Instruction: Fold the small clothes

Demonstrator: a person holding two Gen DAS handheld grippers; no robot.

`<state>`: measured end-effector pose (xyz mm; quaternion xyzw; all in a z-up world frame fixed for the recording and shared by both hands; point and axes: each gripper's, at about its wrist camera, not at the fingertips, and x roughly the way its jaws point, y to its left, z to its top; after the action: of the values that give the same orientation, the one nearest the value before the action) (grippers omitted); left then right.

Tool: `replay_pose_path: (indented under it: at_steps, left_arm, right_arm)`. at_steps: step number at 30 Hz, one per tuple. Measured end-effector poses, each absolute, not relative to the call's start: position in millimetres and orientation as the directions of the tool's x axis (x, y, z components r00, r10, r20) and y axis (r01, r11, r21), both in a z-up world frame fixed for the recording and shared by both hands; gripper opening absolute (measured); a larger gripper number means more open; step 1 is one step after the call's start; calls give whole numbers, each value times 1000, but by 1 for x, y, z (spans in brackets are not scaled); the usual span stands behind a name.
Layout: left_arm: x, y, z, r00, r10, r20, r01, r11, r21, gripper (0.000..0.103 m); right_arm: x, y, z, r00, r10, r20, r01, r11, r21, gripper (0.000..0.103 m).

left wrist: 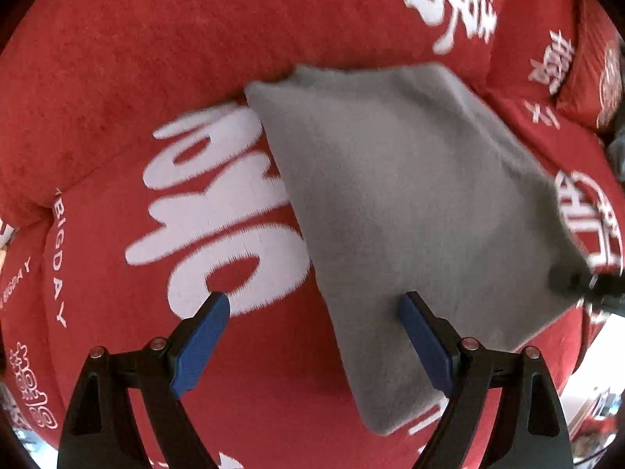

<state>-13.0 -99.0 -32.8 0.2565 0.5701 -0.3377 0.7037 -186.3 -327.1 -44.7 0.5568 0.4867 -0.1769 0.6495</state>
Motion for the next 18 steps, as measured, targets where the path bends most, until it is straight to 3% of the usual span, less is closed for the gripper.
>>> replay_pose_path:
  at_steps: [10,13,18]
  left_arm:
    - [-17,-87,-50,63,-165,-984,728,682,-68,89]
    - [-13,-87,-50,37,-165,-986,717,691,-88,89]
    - [-13,-88,-50,33,-158,-987,717,691,-87,89]
  right_arm:
    - [-211,-312,-72,406,326,-853,809,305,502,15]
    - [-218,-315,-62,348,322,-880,833,325,448,22]
    - [-219,-334,-16,398,216,-891,805,384,453,22]
